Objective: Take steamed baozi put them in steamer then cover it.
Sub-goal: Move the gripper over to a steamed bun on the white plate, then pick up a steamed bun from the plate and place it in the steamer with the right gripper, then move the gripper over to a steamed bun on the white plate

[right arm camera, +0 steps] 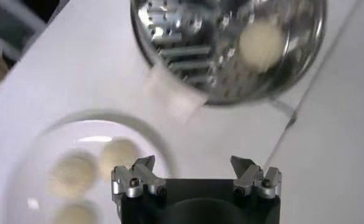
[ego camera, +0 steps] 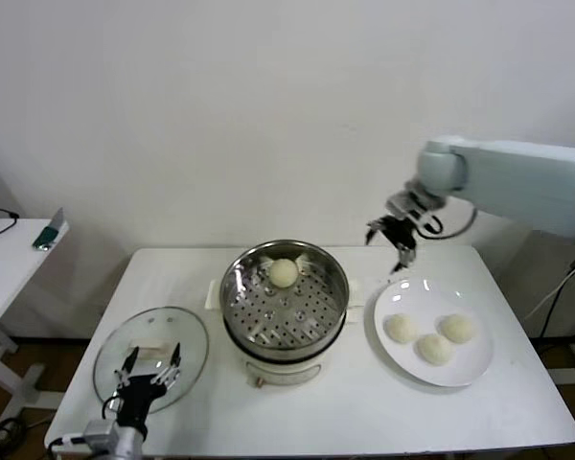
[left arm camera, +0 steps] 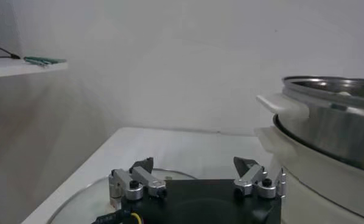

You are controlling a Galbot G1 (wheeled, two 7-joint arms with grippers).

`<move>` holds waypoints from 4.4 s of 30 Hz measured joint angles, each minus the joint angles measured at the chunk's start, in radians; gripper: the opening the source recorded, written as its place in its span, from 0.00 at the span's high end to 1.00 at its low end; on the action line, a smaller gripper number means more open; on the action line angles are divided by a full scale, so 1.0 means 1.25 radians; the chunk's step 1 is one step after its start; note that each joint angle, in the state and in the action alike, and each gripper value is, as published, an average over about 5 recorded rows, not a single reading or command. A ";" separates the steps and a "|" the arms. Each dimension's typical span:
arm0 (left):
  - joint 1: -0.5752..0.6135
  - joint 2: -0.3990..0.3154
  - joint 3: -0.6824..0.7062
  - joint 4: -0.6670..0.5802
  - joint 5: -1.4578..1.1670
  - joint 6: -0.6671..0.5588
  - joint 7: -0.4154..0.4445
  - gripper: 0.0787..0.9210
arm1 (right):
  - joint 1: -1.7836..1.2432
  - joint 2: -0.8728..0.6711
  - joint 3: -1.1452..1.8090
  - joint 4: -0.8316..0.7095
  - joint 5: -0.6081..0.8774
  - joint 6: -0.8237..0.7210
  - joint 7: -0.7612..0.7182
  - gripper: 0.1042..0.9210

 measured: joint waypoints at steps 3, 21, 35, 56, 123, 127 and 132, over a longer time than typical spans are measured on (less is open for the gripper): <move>0.000 -0.001 0.001 0.001 0.000 -0.002 0.000 0.12 | -0.026 -0.032 -0.003 0.021 0.004 -0.058 0.025 0.12; -0.003 -0.008 -0.001 0.012 0.001 -0.006 0.000 0.12 | -0.265 -0.057 0.124 -0.020 -0.041 -0.228 0.116 0.12; -0.006 -0.010 -0.002 0.016 0.003 -0.005 0.000 0.12 | -0.371 -0.012 0.202 -0.082 -0.067 -0.264 0.138 0.14; -0.003 -0.005 -0.003 0.005 0.003 -0.006 -0.003 0.12 | -0.290 -0.007 0.167 -0.067 -0.032 -0.245 0.094 0.40; 0.027 0.005 -0.003 -0.045 -0.004 -0.012 -0.007 0.12 | -0.089 0.506 0.127 -0.035 0.301 -0.379 0.223 0.13; 0.024 0.006 0.001 -0.046 -0.003 -0.009 -0.007 0.12 | -0.038 0.455 0.112 0.000 0.307 -0.354 0.190 0.12; 0.022 0.006 0.005 -0.046 -0.001 -0.007 -0.006 0.12 | 0.044 0.345 0.068 0.066 0.299 -0.317 0.140 0.12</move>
